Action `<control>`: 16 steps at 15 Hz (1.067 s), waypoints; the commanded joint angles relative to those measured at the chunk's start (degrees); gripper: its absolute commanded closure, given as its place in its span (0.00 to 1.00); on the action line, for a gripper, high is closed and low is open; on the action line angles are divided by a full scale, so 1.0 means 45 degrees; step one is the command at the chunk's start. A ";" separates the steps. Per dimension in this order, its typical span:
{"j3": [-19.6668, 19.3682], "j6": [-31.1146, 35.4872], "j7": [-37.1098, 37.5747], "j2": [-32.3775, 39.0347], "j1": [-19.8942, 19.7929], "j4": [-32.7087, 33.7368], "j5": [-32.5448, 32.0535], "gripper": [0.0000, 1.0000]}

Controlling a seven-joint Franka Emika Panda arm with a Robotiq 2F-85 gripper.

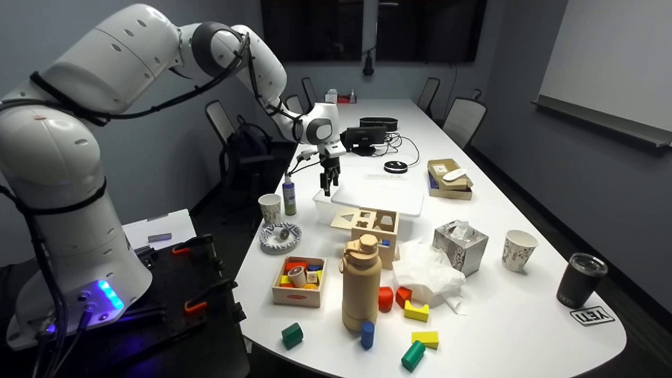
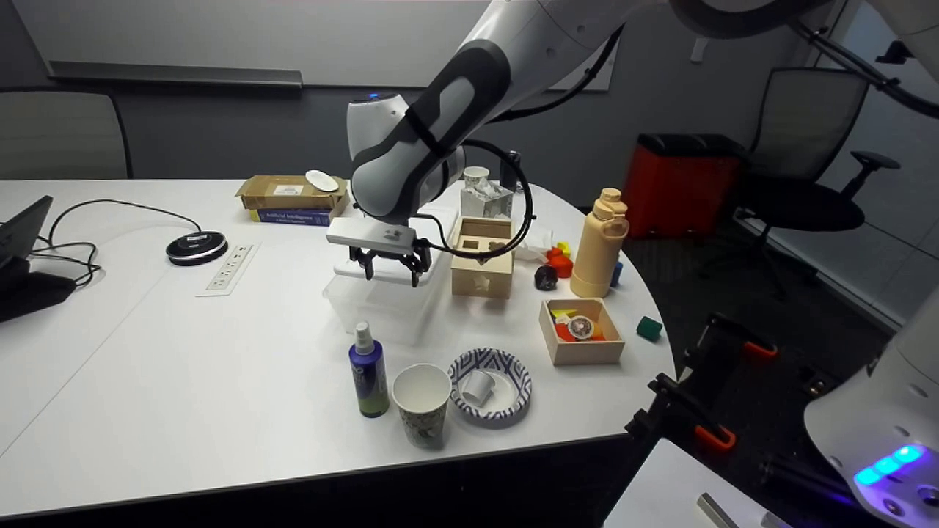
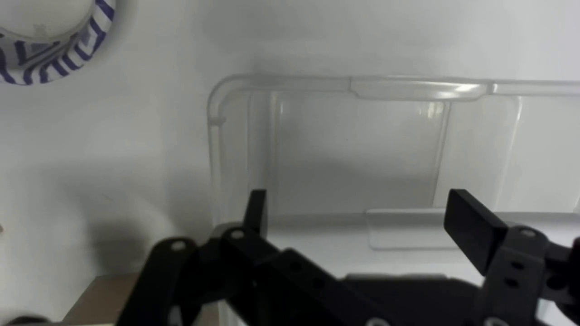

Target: Move the white lid to the right.

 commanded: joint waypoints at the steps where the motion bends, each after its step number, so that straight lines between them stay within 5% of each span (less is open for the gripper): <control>1: -0.0173 -0.0236 0.0411 0.0059 0.0061 -0.0018 -0.0096 0.00; 16: -0.0988 -0.0236 0.0674 0.0405 -0.0356 0.0453 -0.0133 0.00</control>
